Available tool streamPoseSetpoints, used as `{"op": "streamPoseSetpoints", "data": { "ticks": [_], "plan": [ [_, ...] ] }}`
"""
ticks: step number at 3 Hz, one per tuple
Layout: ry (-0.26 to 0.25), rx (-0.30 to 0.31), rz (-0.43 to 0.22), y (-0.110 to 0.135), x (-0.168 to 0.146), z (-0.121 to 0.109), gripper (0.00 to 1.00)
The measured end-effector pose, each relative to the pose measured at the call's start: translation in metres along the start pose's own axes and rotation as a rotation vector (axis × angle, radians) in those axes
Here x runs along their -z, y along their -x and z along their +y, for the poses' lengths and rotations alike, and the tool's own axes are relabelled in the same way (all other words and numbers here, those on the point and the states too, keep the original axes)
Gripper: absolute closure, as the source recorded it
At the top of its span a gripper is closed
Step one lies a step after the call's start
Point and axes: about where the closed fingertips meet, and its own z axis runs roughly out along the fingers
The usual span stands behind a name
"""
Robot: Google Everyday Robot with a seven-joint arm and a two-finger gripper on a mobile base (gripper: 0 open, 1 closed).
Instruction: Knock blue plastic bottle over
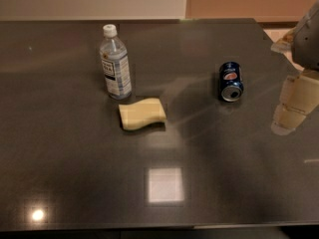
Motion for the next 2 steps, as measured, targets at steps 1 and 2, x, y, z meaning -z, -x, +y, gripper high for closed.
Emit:
{"op": "streamPoseSetpoints", "data": {
  "ticks": [1, 2],
  "plan": [
    [-0.007, 0.001, -0.005, 0.002, 0.001, -0.001, 0.00],
    [-0.007, 0.010, -0.036, 0.015, -0.007, -0.008, 0.00]
  ]
}}
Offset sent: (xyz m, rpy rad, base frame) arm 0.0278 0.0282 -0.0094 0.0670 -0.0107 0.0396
